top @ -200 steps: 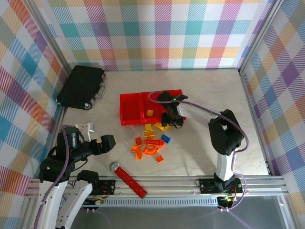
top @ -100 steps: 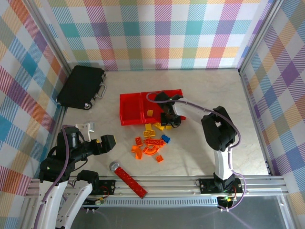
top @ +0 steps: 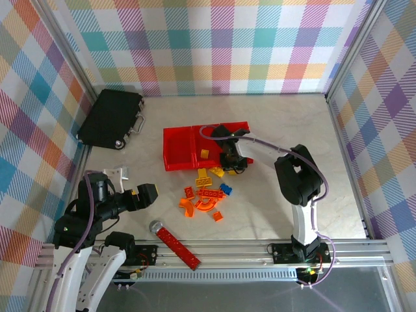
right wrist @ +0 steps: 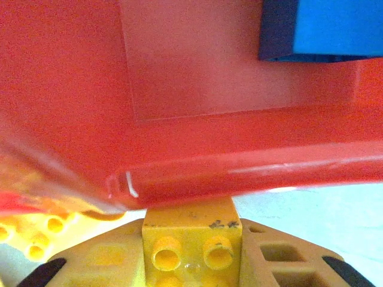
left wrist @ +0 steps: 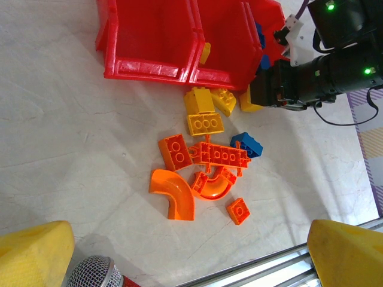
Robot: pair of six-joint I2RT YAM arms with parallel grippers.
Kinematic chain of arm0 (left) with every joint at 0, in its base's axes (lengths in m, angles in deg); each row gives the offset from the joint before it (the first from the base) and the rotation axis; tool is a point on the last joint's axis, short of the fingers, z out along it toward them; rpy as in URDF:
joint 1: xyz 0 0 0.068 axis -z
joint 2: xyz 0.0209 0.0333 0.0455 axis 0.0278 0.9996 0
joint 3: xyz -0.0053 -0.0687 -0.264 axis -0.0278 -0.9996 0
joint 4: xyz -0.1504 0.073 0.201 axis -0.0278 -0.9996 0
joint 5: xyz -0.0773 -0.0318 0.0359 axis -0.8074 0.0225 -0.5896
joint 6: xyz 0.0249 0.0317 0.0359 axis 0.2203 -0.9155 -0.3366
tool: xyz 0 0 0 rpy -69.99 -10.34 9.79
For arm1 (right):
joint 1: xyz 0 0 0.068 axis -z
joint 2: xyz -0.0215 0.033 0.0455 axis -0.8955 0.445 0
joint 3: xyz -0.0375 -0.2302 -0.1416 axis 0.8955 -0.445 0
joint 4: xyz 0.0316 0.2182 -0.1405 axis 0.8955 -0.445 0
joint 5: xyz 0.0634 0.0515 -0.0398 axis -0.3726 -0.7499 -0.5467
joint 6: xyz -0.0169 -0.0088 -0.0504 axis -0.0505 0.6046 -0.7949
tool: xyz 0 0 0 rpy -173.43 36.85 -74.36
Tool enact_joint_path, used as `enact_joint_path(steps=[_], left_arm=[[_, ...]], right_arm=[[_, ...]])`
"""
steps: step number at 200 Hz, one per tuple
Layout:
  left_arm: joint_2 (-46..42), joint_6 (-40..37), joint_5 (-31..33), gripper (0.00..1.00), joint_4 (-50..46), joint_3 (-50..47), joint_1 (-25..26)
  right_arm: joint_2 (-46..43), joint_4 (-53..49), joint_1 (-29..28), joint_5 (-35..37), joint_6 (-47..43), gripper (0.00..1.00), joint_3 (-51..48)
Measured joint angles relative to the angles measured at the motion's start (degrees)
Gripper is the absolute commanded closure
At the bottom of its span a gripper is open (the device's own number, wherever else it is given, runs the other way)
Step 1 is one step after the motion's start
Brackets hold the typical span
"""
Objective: Sort the legos into containers by color
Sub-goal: Pick up the lego from the center of the table, then place the lego in the container.
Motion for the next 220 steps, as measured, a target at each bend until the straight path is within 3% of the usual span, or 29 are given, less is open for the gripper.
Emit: enact_joint_path(steps=[54, 98, 220], left_arm=[[0.0, 0.0, 0.0, 0.0, 0.0, 0.0, 0.0], [0.0, 0.0, 0.02, 0.0, 0.0, 0.0, 0.0], [-0.63, 0.0, 0.46, 0.0, 0.0, 0.0, 0.04]], right_arm=[[-10.05, -2.12, -1.6, 0.0, -1.53, 0.77, 0.66], [-10.21, -4.31, -4.31, -0.55, -4.31, 0.75, 11.5], [15.96, -6.21, -4.74, -1.99, -13.38, 0.75, 40.26]])
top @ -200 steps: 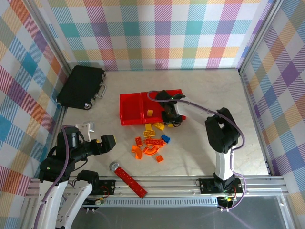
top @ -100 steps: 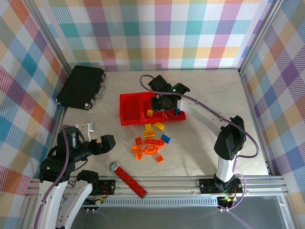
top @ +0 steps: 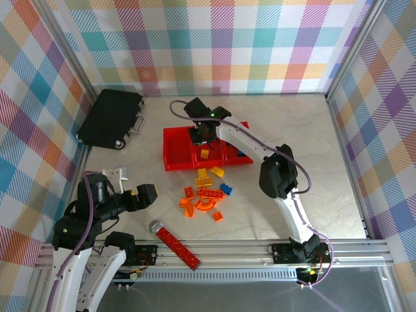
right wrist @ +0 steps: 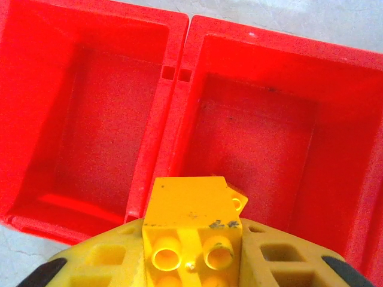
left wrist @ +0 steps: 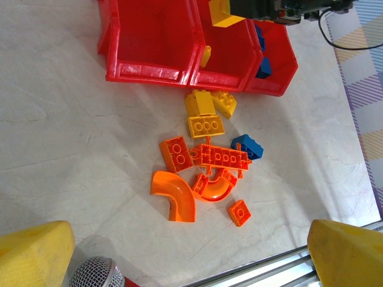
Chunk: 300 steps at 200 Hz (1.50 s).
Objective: Sort the legos into containers by color
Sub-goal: Place the lego in the container.
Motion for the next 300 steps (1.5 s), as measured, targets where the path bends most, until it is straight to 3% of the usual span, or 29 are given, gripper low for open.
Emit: enact_joint_path(steps=[69, 177, 243, 269, 300], left_arm=[[0.0, 0.0, -0.02, 0.0, 0.0, 0.0, 0.0], [0.0, 0.0, -0.02, 0.0, 0.0, 0.02, 0.0], [0.0, 0.0, 0.0, 0.0, 0.0, 0.0, 0.0], [0.0, 0.0, 0.0, 0.0, 0.0, 0.0, 0.0], [0.0, 0.0, 0.02, 0.0, 0.0, 0.0, 0.0]], right_arm=[[3.67, -0.92, 1.64, 0.72, 0.02, 0.74, 2.47], [5.84, -0.37, 3.58, 0.52, -0.9, 0.52, 2.71], [5.55, -0.5, 3.48, -0.02, -1.29, 0.51, 2.71], [1.95, -0.31, 2.97, -0.28, -1.31, 0.51, 0.15], [-9.35, 1.18, 1.7, -0.79, -1.2, 0.5, -9.57]])
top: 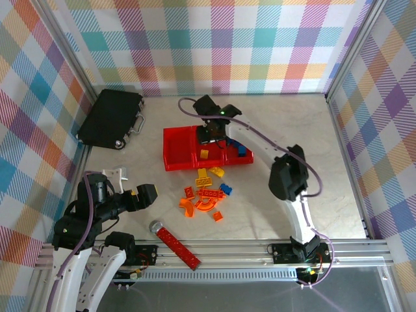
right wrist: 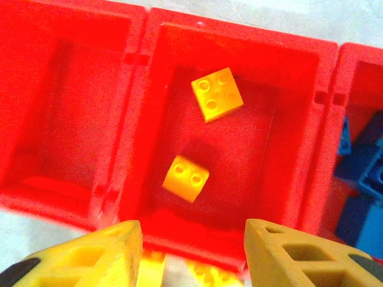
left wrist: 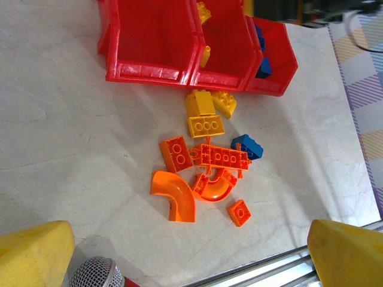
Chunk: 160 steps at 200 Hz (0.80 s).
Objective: Sort the legos into containers by color
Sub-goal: Place the lego in the container, then pick up the lego from the center of the table.
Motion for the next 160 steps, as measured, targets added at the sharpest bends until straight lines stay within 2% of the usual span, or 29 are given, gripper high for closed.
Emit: enact_joint_path(steps=[50, 89, 126, 160], left_arm=[[0.0, 0.0, -0.04, 0.0, 0.0, 0.0, 0.0], [0.0, 0.0, -0.04, 0.0, 0.0, 0.0, 0.0], [0.0, 0.0, -0.04, 0.0, 0.0, 0.0, 0.0], [0.04, 0.0, -0.02, 0.0, 0.0, 0.0, 0.0]], right_arm=[[-20.13, 6.05, -1.05, -2.6, 1.22, 0.44, -21.7], [-31.15, 10.32, -1.03, -4.87, 0.35, 0.43, -39.87], [-38.21, 15.74, -1.03, -6.8, -4.04, 0.43, -54.14], [-38.73, 19.93, -1.03, -9.14, -7.56, 0.45, -59.28]])
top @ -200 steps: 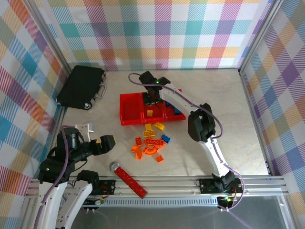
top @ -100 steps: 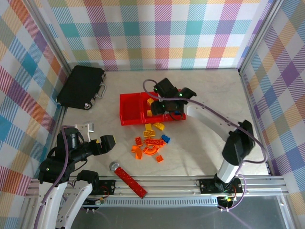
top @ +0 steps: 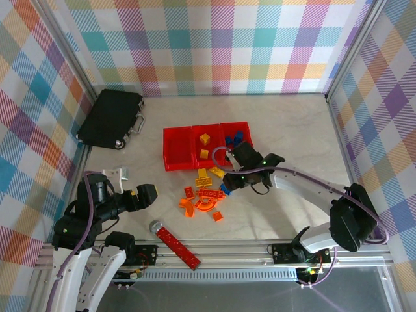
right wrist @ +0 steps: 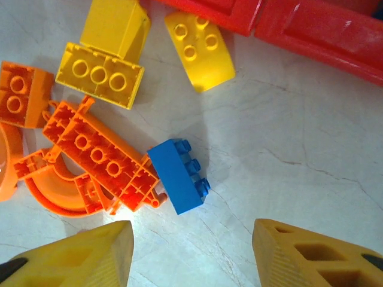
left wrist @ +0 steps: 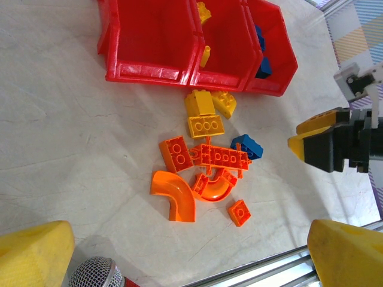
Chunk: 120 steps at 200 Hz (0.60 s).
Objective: Sort the legos into containers by color
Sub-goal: Pick up the lego from the center of the table.
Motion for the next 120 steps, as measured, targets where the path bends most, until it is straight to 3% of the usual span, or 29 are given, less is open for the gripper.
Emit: enact_joint_path(steps=[120], left_arm=[[0.74, 0.0, -0.66, 0.0, 0.02, 0.0, 0.0]], right_arm=[[9.35, 8.39, 0.0, -3.28, -4.92, 0.5, -2.51]])
